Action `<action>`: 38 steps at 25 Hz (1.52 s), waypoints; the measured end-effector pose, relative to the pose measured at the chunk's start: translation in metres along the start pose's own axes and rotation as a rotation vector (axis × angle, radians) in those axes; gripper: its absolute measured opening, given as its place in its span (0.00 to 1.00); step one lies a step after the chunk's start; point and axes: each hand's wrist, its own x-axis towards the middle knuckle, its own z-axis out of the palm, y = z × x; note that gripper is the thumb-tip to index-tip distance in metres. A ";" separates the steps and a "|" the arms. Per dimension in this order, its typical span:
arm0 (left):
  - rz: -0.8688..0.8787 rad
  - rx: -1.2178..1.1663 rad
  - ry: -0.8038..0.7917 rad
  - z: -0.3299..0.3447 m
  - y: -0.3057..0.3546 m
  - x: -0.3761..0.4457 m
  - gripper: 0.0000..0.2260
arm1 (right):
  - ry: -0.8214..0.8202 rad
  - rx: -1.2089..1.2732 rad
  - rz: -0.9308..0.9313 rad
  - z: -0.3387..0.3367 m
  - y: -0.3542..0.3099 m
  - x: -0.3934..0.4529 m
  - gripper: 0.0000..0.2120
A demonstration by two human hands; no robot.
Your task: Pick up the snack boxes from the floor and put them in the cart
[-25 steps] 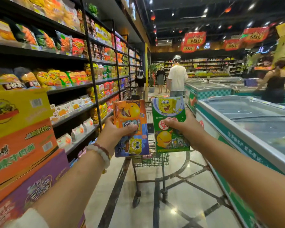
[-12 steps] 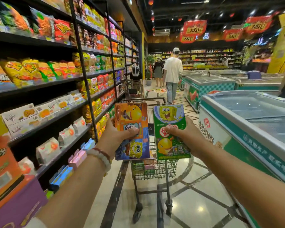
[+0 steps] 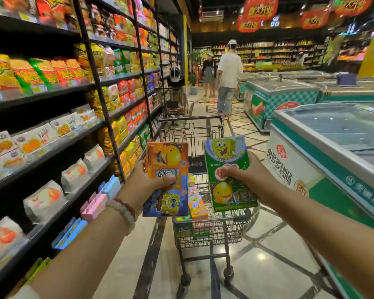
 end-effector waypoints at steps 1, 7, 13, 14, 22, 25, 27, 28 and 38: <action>-0.020 -0.003 0.014 0.001 -0.009 0.018 0.41 | -0.009 -0.002 0.010 -0.004 0.008 0.020 0.36; -0.131 -0.024 0.064 0.015 -0.068 0.118 0.40 | -0.096 0.042 0.087 -0.033 0.068 0.140 0.34; -0.309 -0.041 0.142 0.019 -0.140 0.196 0.49 | -0.132 0.046 0.245 -0.034 0.153 0.232 0.35; -0.341 -0.043 0.151 0.018 -0.150 0.209 0.48 | -0.136 0.048 0.279 -0.033 0.167 0.246 0.34; -0.493 -0.044 0.191 0.024 -0.254 0.322 0.23 | -0.028 0.031 0.521 -0.018 0.282 0.322 0.29; -0.535 0.002 0.214 0.036 -0.287 0.349 0.21 | -0.002 0.082 0.623 -0.016 0.324 0.341 0.30; -0.564 0.066 0.239 0.042 -0.306 0.369 0.20 | -0.008 0.104 0.672 -0.014 0.349 0.361 0.30; -0.576 0.103 0.291 0.045 -0.314 0.379 0.19 | -0.010 0.117 0.690 -0.012 0.360 0.372 0.27; -0.633 0.686 0.384 0.047 -0.394 0.464 0.17 | 0.036 -0.059 0.809 0.018 0.493 0.448 0.43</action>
